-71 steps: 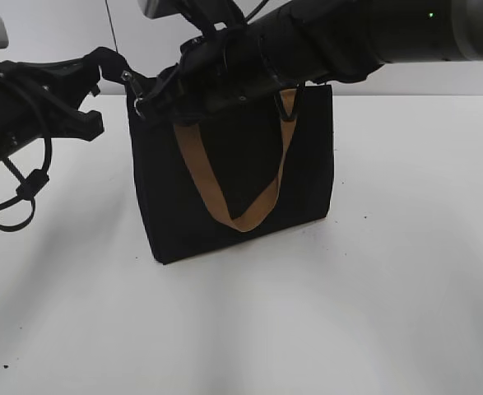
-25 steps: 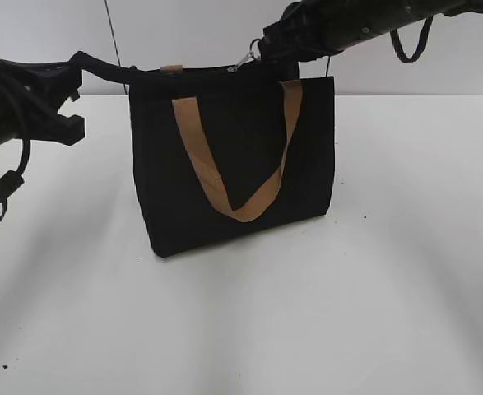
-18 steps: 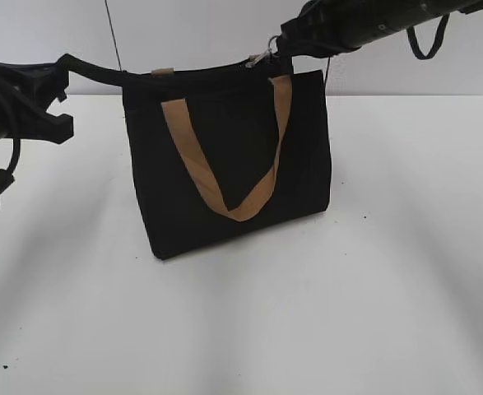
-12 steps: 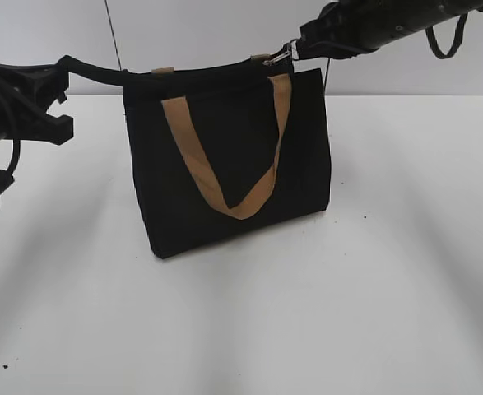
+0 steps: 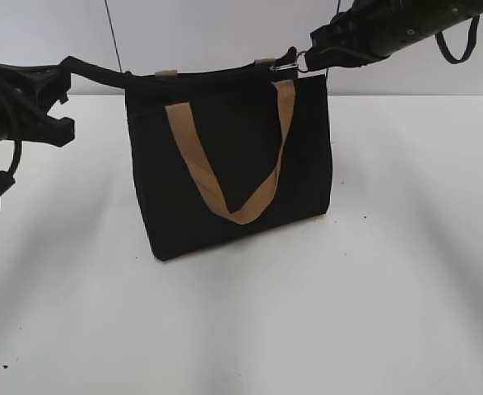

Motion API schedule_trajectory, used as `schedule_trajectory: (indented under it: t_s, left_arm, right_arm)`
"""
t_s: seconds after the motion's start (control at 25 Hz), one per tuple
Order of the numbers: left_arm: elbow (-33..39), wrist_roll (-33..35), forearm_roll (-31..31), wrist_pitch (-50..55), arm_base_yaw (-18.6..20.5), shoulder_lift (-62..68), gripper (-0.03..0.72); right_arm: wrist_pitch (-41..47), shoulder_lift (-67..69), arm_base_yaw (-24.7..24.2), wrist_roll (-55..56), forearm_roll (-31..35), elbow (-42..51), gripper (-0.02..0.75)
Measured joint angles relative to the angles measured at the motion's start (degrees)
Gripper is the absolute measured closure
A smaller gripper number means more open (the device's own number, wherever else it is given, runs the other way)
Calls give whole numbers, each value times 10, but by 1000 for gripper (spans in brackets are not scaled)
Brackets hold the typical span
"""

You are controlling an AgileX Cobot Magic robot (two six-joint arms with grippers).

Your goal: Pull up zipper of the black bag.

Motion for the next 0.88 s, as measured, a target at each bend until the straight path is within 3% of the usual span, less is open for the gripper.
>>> schedule_trajectory:
  t_s: [0.24,0.44,0.64,0.76,0.88]
  left_arm:
    - [0,0,-3,0,0,0,674]
    - [0,-10,-6,0,0,0,671]
    - [0,-68,28,0,0,0,655]
    - [0,-110,43,0,0,0,588]
    - [0,-137,44,11,0,0,425]
  right_arm:
    - [6,0,-1,2,-1,0,698]
    - [6,-8,-6,4,6,0,523]
    - [6,-25,-6,4,10,0,375]
    - [10,-34,-6,4,10,0,351]
    - [28,-41,-6,4,8,0,346]
